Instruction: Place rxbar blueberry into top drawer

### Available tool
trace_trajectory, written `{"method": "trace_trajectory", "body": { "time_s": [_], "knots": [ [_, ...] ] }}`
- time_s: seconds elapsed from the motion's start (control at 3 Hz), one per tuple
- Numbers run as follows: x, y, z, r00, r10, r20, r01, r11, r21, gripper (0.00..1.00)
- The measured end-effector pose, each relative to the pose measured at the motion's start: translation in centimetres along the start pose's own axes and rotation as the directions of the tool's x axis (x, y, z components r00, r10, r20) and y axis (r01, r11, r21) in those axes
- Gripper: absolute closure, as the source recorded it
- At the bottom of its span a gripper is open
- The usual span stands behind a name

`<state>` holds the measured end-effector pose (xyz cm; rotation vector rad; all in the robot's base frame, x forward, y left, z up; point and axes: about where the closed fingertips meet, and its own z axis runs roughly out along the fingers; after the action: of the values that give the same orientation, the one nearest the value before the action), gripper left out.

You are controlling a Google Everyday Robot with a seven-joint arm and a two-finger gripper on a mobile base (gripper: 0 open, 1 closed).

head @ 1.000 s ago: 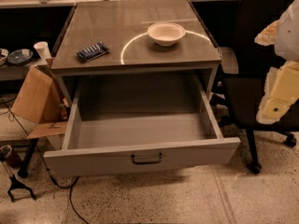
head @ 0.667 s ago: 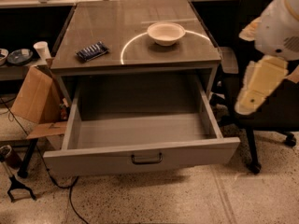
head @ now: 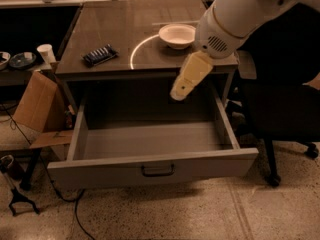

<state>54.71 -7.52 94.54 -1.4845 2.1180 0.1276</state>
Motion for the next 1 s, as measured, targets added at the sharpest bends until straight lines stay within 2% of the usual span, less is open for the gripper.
{"method": "trace_trajectory", "body": {
  "time_s": [0.33, 1.0],
  "knots": [
    [-0.61, -0.39, -0.07, 0.998, 0.065, 0.02, -0.065, 0.9977, 0.017, 0.0],
    [-0.62, -0.35, -0.12, 0.997, 0.071, 0.03, -0.072, 0.9972, 0.019, 0.0]
  ]
}}
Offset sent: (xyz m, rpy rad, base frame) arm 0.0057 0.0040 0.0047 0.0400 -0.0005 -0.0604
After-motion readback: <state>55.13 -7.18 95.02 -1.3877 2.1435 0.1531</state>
